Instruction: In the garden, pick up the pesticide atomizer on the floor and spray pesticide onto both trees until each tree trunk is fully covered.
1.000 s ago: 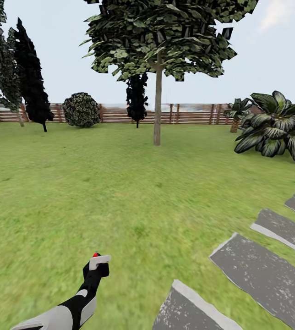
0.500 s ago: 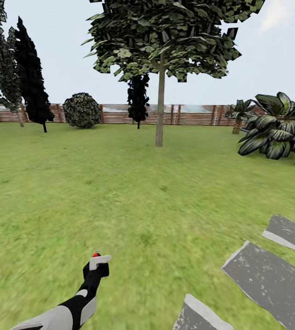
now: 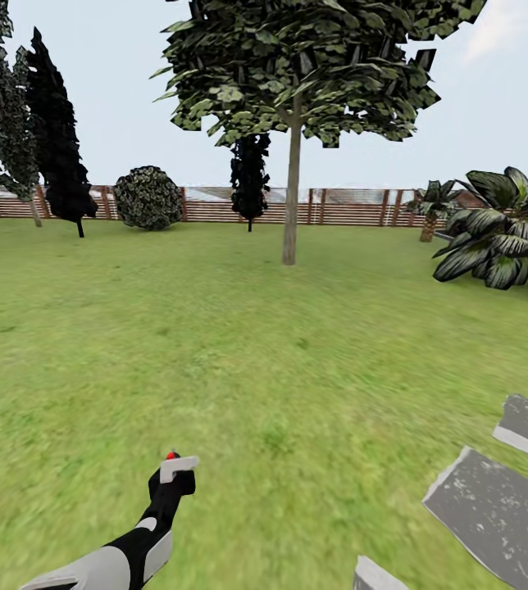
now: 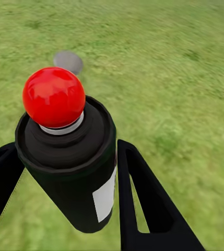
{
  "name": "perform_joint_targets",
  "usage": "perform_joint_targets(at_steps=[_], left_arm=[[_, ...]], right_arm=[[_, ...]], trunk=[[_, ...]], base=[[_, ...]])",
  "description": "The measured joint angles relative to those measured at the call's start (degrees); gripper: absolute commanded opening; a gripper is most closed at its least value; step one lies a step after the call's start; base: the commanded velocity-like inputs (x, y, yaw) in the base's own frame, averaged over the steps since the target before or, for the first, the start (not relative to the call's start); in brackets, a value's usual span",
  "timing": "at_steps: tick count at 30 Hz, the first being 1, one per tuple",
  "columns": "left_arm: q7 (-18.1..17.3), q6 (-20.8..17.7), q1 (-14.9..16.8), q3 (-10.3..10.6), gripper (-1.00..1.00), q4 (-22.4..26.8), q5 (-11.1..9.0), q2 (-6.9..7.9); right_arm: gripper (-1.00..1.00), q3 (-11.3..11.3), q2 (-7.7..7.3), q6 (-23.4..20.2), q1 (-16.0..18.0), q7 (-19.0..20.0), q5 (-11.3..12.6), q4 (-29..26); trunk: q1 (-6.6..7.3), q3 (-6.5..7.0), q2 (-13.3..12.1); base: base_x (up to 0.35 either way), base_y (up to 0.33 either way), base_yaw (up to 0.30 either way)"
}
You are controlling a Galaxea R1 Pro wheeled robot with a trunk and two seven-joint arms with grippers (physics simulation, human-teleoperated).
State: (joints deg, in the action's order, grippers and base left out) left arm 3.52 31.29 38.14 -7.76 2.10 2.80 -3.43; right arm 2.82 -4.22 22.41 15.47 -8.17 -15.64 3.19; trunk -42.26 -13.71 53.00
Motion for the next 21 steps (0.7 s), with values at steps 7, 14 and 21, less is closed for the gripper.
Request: perform_joint_targets(at_steps=[7, 14, 21], left_arm=[[0.00, 0.00, 0.00, 0.00, -1.00, 0.00, 0.00, 0.00], [0.00, 0.01, 0.00, 0.00, -1.00, 0.00, 0.00, 0.00], [0.00, 0.00, 0.00, 0.00, -1.00, 0.00, 0.00, 0.00]], right_arm=[[1.00, 0.00, 0.00, 0.00, 0.00, 0.00, 0.00, -0.02], [1.00, 0.00, 0.00, 0.00, 0.00, 0.00, 0.00, -0.02], [1.00, 0.00, 0.00, 0.00, 0.00, 0.00, 0.00, -0.02]], trunk=[[0.00, 0.00, 0.00], [0.00, 0.00, 0.00], [0.00, 0.00, 0.00]], base=[[0.292, 0.234, 0.000], [0.295, 0.232, 0.000], [0.313, 0.210, 0.000]])
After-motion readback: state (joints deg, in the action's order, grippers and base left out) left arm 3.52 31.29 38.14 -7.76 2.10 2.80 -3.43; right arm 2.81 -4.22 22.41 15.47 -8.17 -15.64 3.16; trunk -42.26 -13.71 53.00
